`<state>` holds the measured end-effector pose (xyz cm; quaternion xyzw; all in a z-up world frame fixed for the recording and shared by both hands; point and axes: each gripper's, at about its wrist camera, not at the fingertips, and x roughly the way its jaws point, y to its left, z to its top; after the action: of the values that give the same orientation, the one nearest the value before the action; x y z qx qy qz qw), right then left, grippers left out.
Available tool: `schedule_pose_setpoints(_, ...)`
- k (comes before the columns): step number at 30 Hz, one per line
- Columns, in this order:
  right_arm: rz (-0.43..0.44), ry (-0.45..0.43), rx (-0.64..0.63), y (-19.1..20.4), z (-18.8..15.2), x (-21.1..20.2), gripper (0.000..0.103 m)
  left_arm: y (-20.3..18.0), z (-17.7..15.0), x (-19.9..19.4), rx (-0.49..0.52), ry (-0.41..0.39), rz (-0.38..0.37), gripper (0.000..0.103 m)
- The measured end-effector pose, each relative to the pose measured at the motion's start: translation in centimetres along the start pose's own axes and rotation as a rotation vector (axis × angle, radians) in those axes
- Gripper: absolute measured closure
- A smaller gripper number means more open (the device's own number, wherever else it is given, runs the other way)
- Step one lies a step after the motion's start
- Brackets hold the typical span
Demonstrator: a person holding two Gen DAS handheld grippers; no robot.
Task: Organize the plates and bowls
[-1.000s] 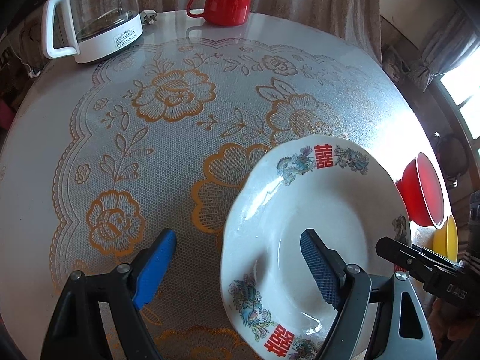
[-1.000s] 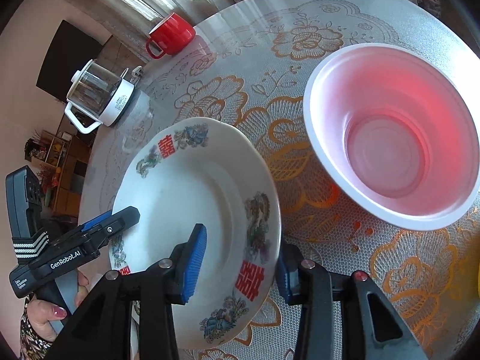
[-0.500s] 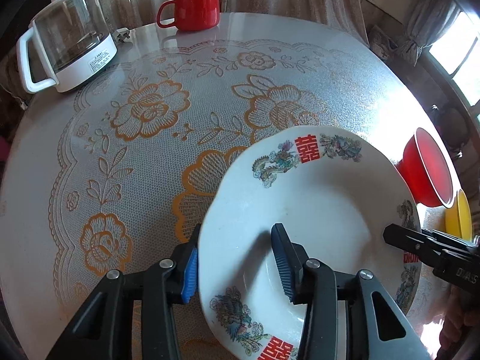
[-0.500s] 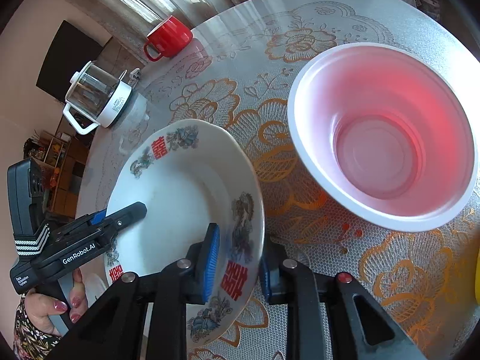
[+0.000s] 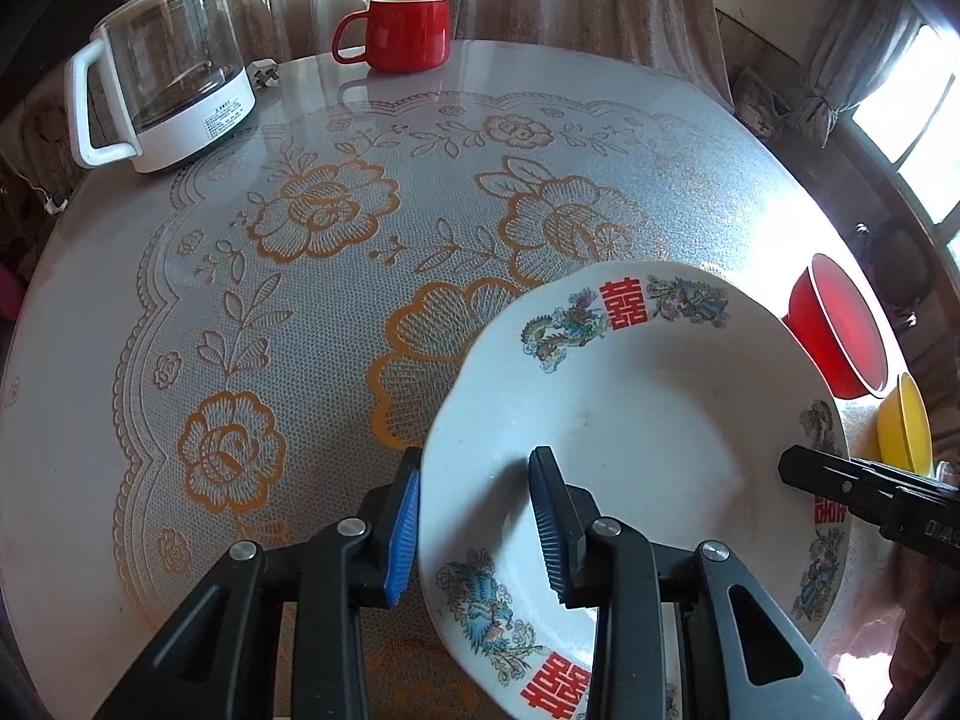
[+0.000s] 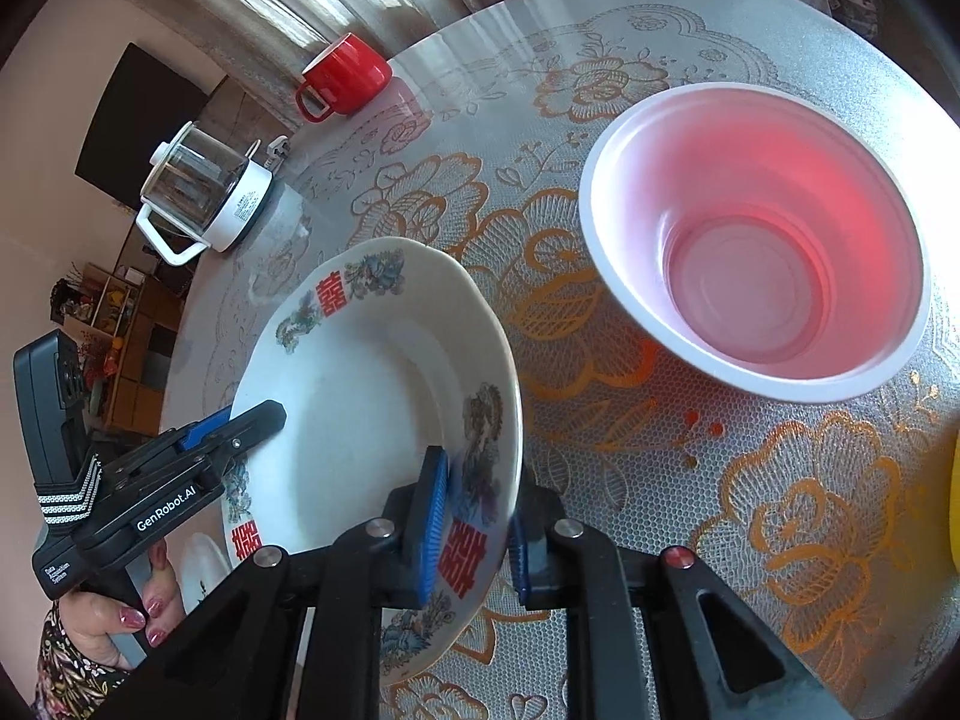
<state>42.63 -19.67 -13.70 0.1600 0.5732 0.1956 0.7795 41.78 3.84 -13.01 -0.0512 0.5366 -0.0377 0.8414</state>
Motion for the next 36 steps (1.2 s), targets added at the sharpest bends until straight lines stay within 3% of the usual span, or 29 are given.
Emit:
schedule_pose_setpoints(20, 0.032, -0.044, -0.014, 1.4, -2.0, -4.3, 0.094, -1.1, -2.8, -3.3, -0.027, -0.04, -0.111, 0.068)
schedule_pose_setpoints(36, 0.086, -0.075, 0.019, 1.1, -6.1, -10.0, 0.095, -2.9, -6.6, -8.3, -0.021, -0.106, -0.202, 0.069)
